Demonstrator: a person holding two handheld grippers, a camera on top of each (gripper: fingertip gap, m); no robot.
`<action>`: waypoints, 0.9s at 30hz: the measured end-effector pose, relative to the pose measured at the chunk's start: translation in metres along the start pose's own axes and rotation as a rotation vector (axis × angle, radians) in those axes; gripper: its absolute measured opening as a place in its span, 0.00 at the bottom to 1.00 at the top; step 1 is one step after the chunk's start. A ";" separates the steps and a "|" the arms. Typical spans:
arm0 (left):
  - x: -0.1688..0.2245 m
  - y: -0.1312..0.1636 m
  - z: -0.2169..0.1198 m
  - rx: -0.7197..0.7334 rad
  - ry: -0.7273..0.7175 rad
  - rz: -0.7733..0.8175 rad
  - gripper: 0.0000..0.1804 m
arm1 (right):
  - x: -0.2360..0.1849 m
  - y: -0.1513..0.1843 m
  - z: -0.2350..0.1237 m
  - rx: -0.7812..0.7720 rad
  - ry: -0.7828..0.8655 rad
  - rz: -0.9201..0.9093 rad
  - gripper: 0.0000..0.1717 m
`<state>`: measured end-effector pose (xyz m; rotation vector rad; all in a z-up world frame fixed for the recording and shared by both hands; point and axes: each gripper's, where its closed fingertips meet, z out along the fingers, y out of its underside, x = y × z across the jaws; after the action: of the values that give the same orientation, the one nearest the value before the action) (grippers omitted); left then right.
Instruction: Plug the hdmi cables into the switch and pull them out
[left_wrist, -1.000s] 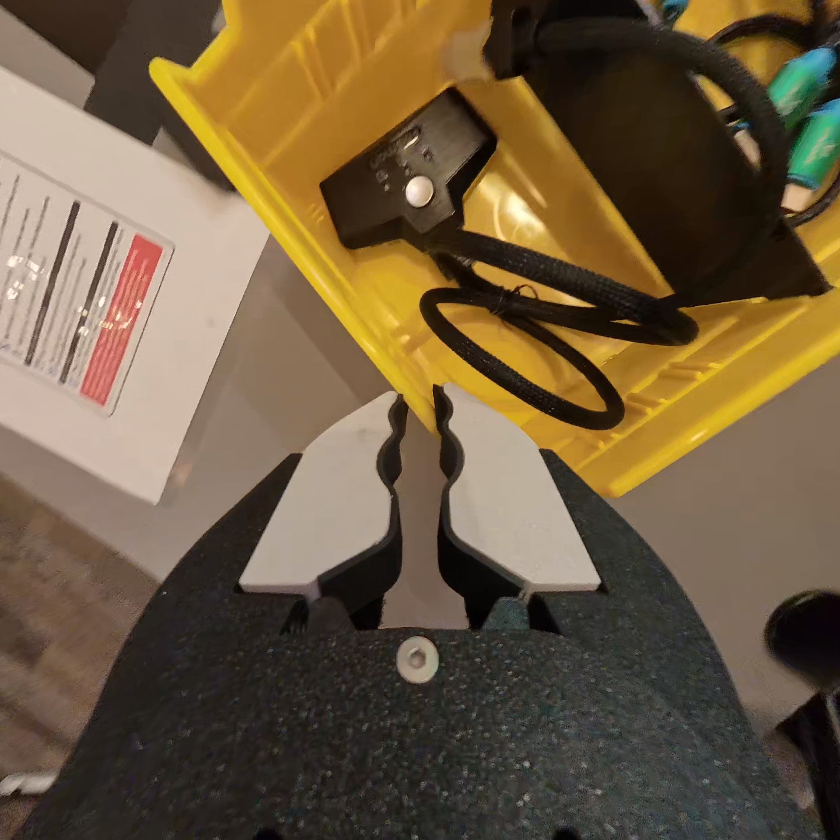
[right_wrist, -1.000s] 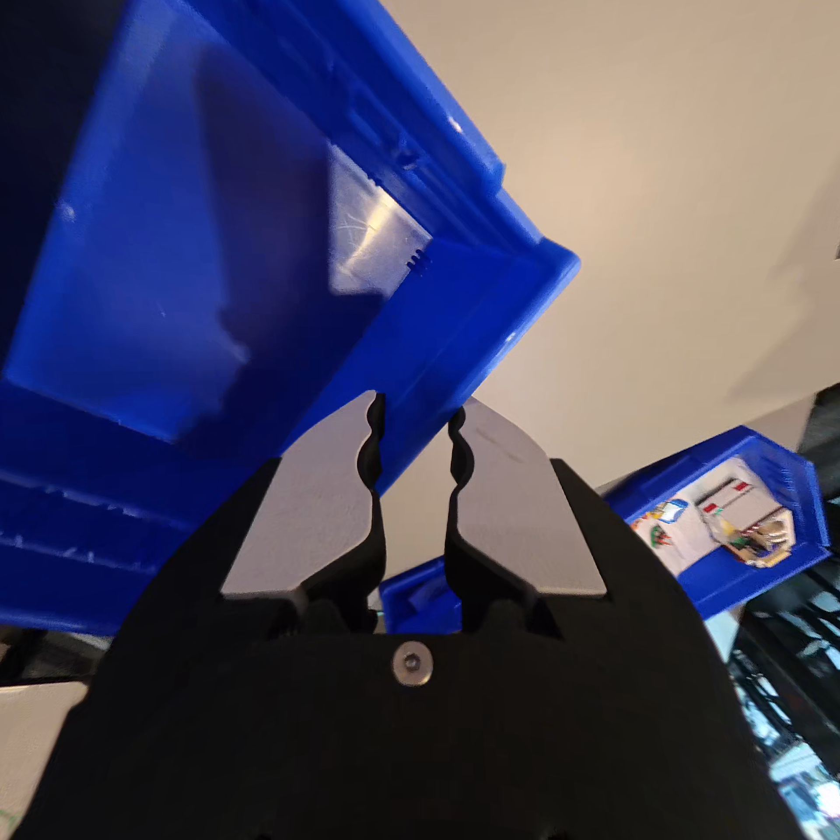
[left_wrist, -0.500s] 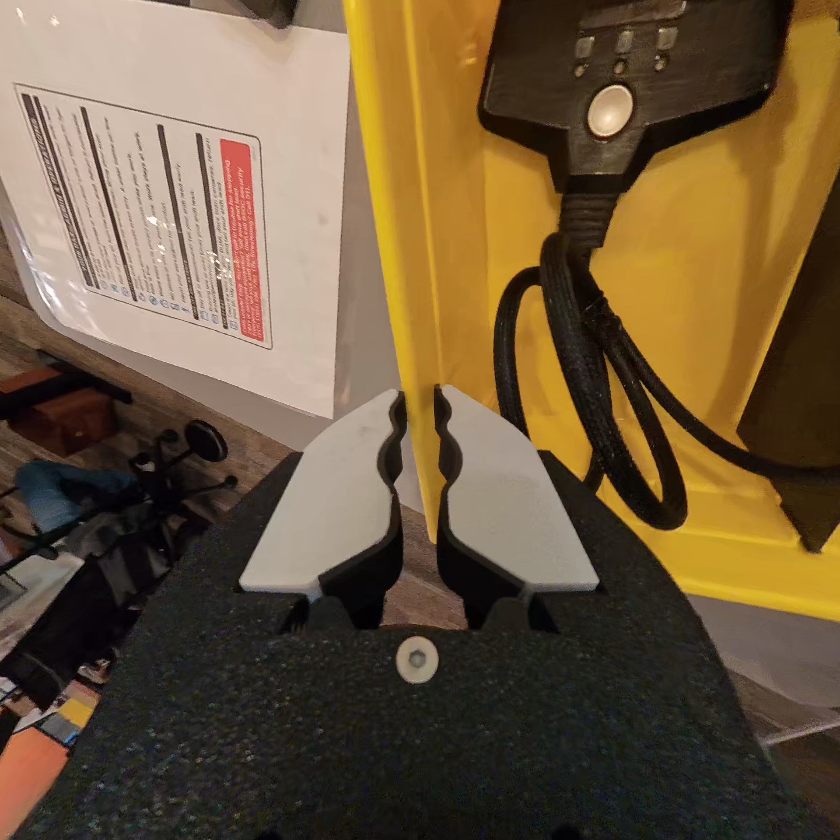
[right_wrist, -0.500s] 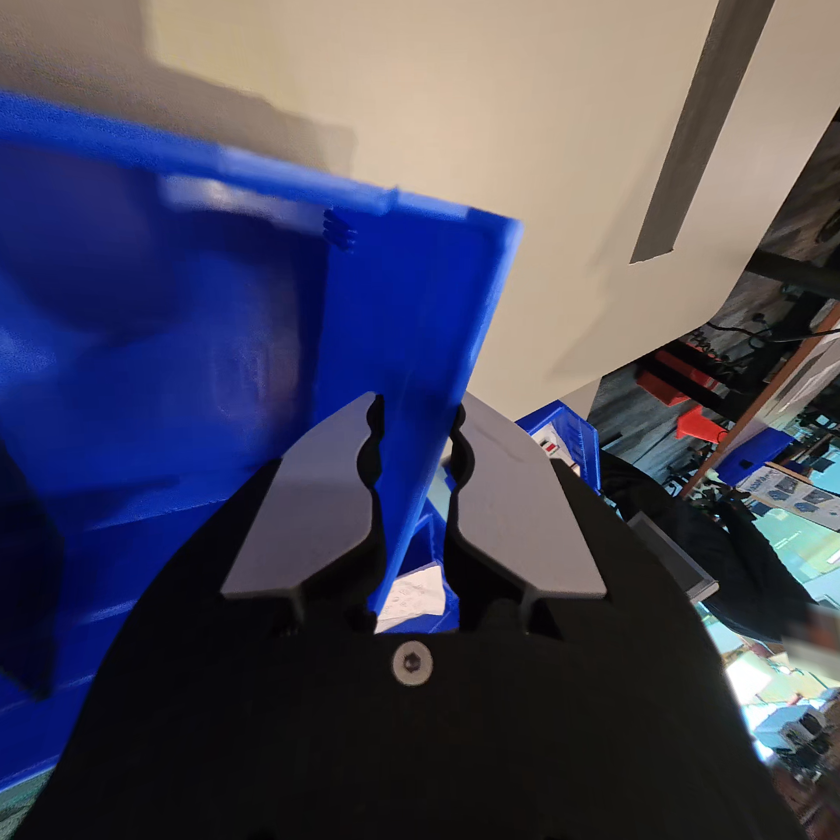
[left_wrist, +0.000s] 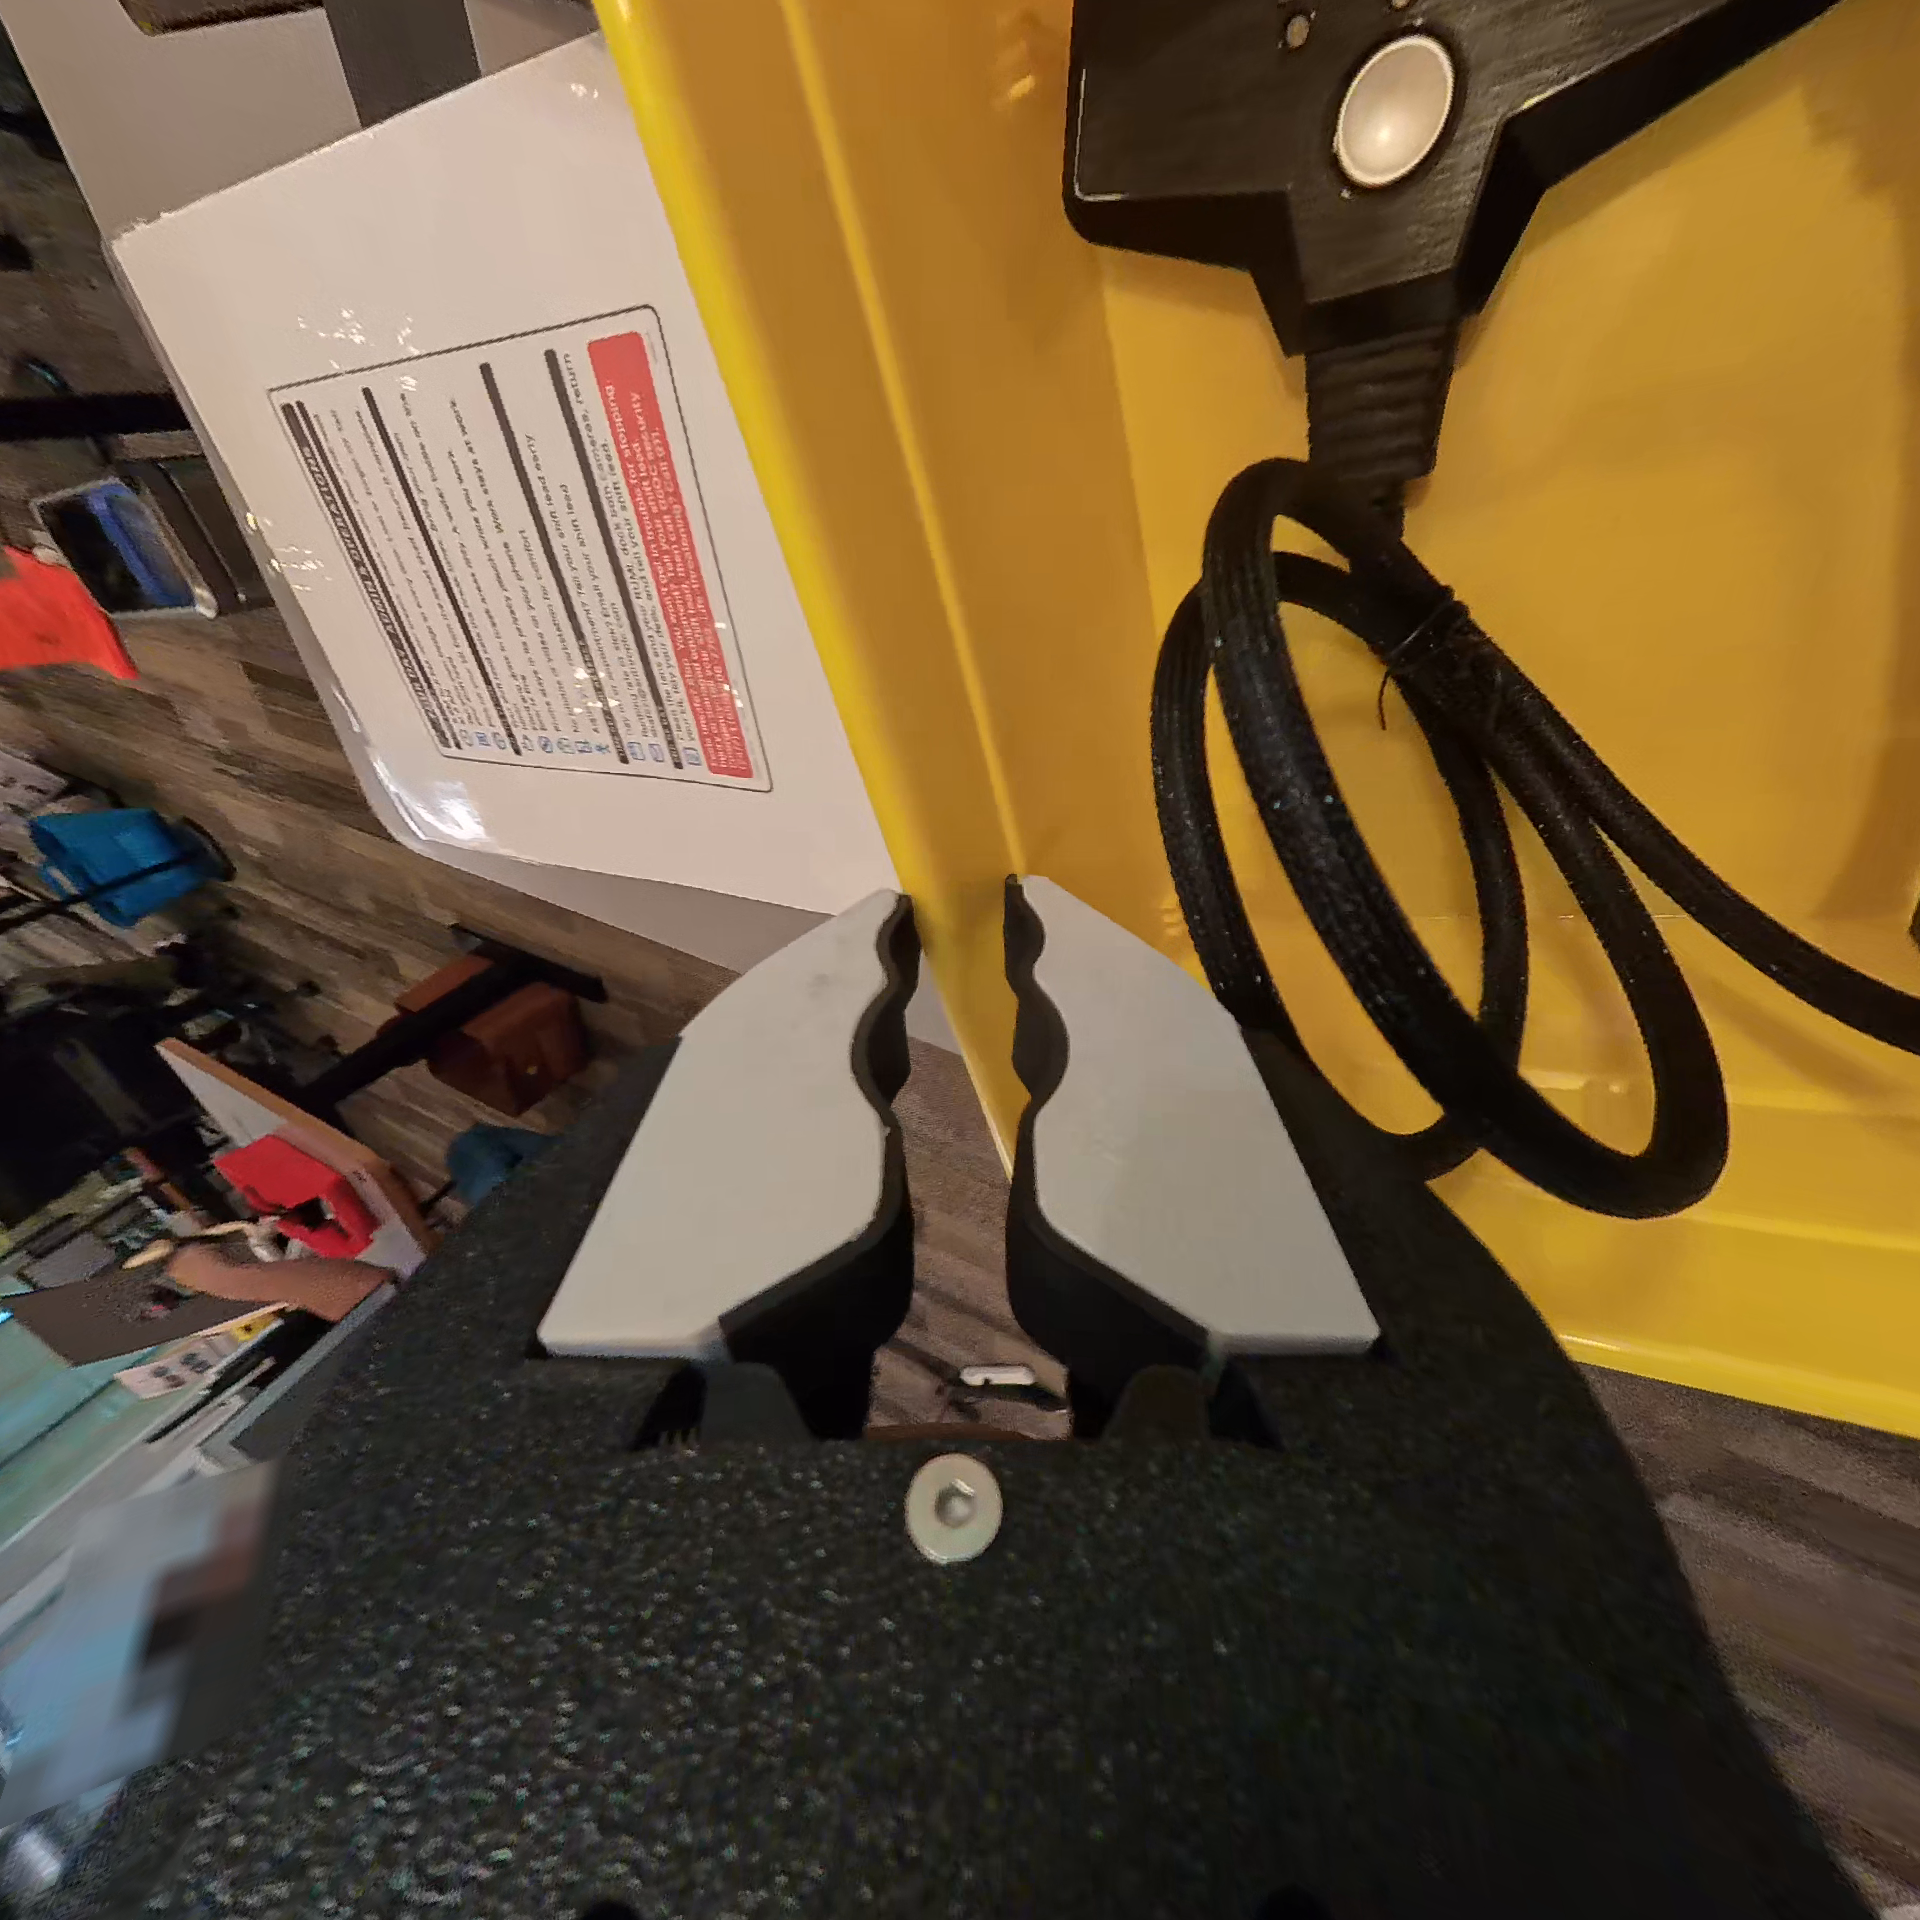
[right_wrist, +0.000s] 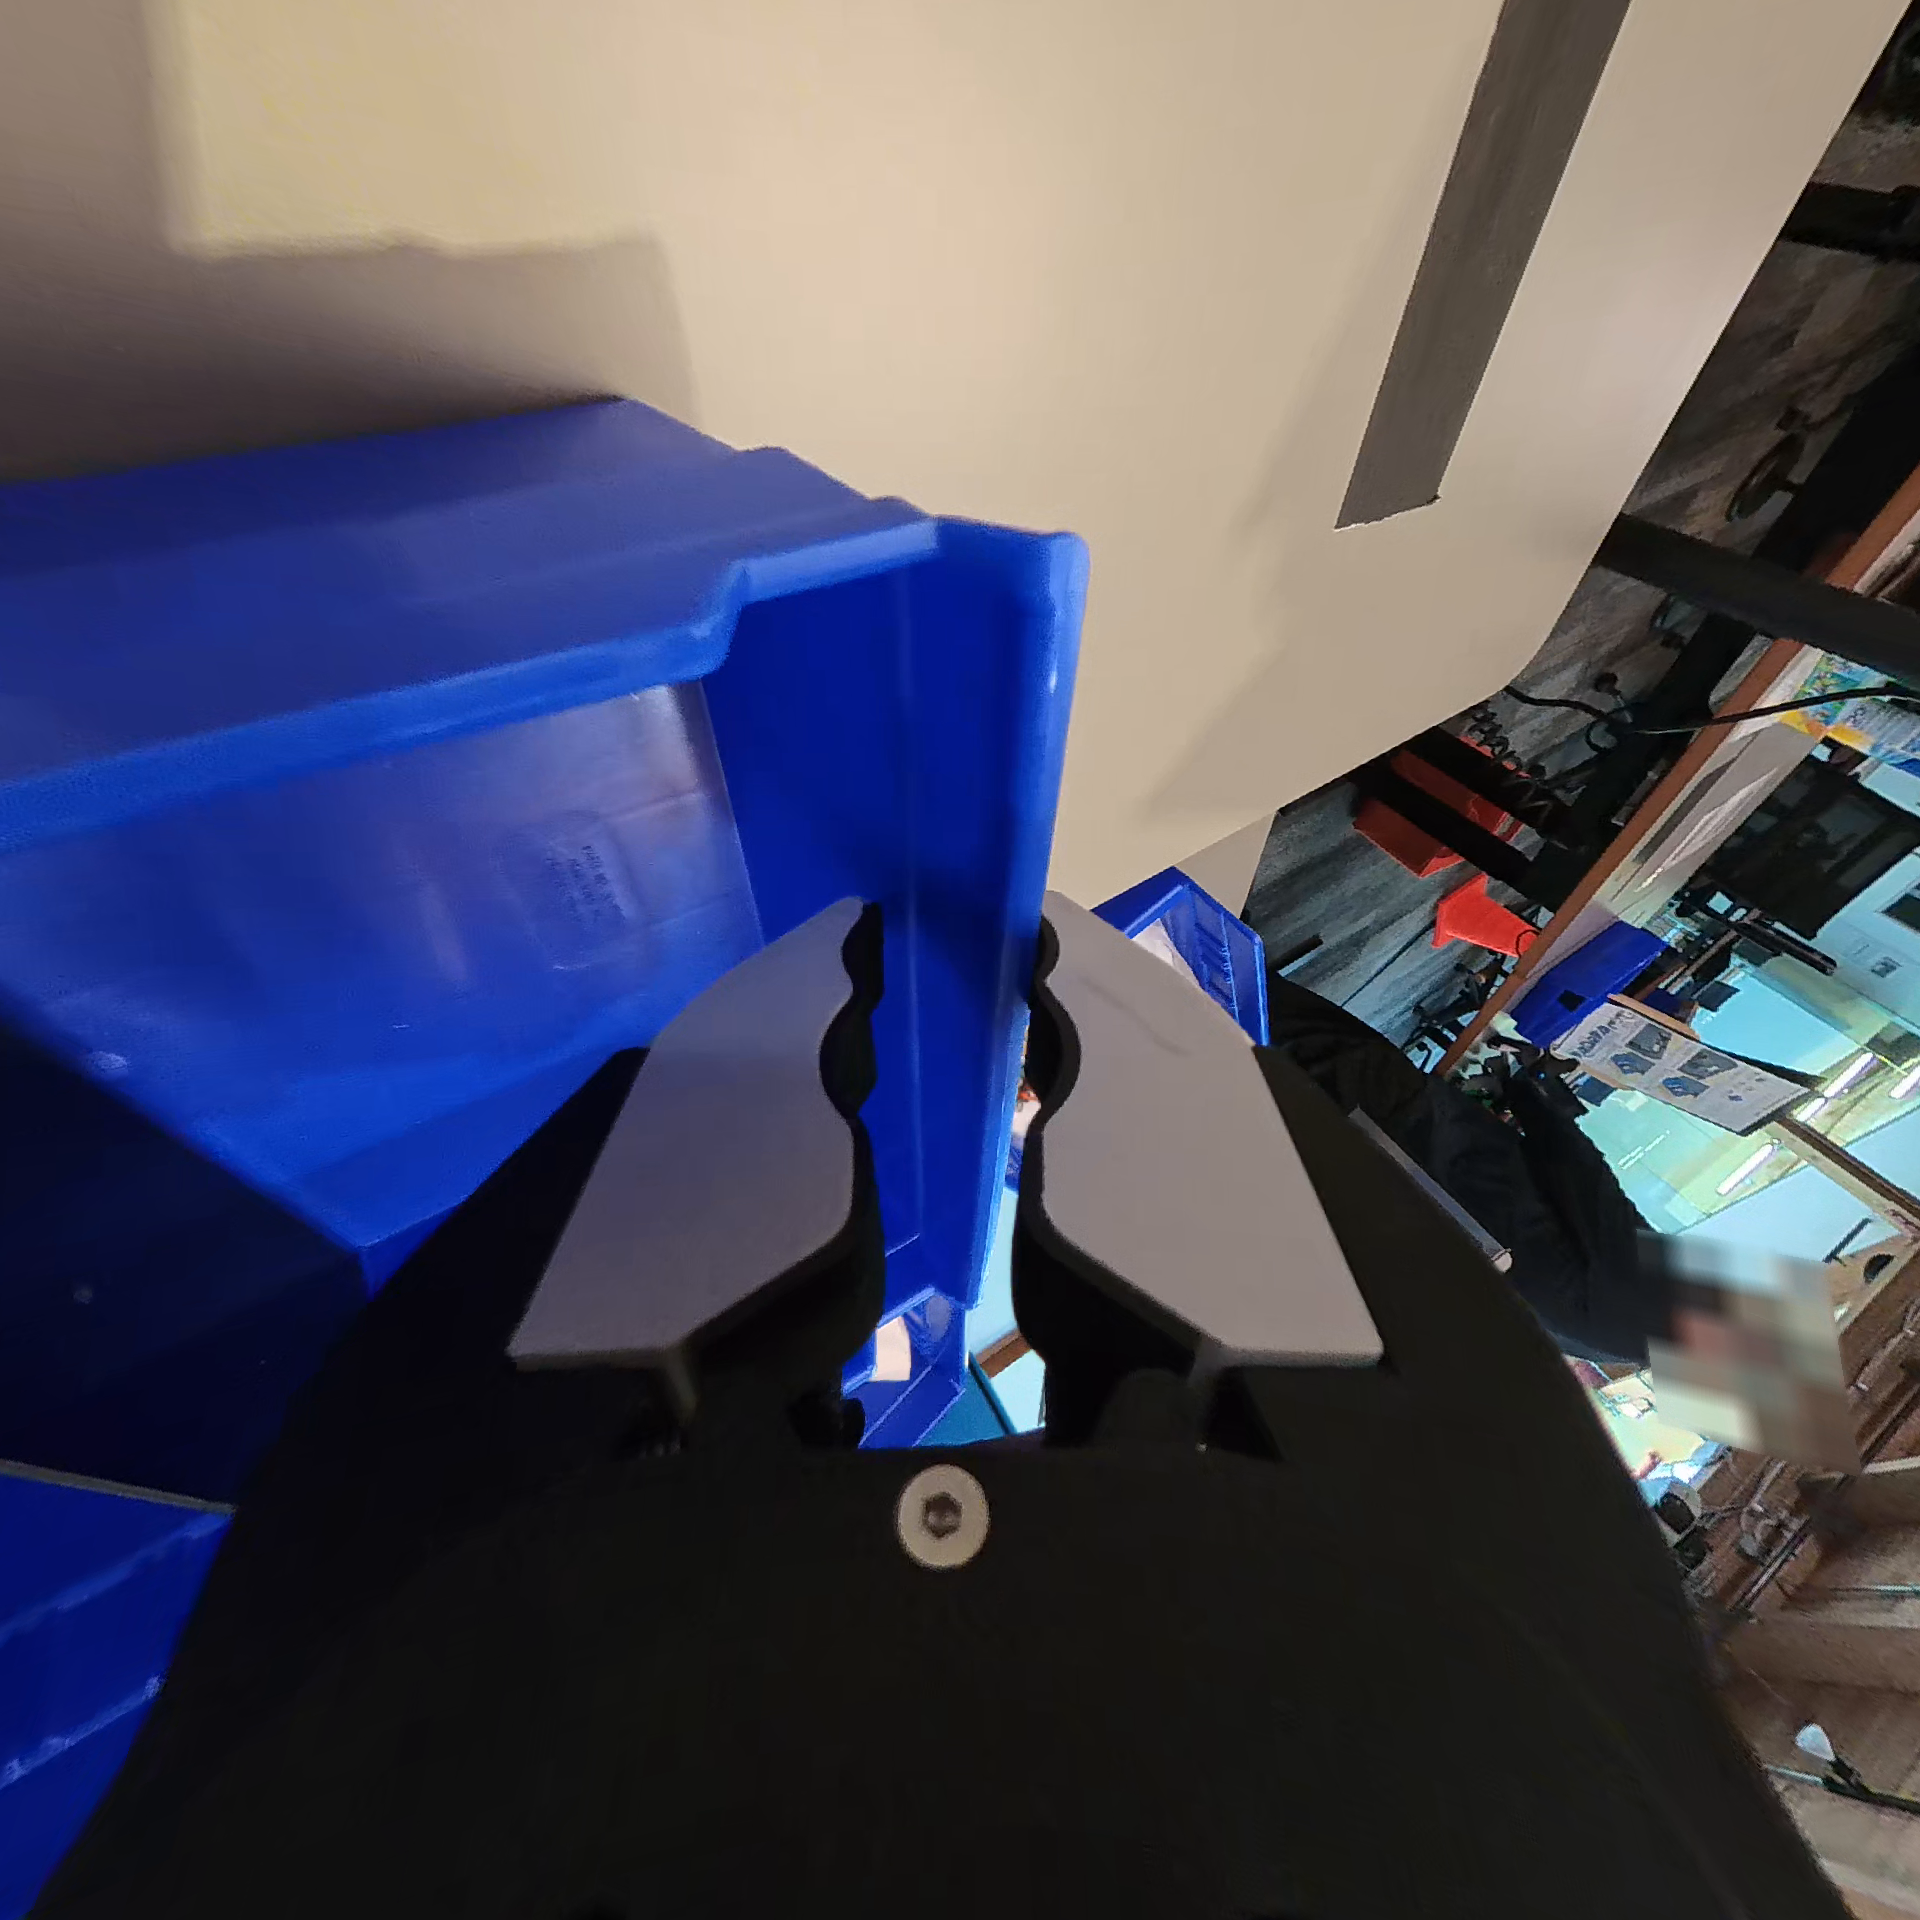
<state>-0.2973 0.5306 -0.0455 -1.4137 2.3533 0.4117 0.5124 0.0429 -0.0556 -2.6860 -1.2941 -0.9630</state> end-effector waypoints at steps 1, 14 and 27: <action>-0.003 0.000 0.001 -0.009 -0.013 0.022 0.09 | 0.001 0.000 0.001 0.003 0.007 0.004 0.15; -0.019 -0.003 0.007 -0.072 -0.095 0.141 0.09 | -0.002 0.027 0.004 -0.012 0.019 0.014 0.15; -0.044 0.010 -0.040 -0.073 -0.339 -0.172 0.22 | 0.025 0.060 -0.042 -0.093 0.190 0.118 0.24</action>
<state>-0.2935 0.5530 0.0106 -1.4367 1.9502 0.6388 0.5451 0.0097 0.0063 -2.6232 -1.0683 -1.2559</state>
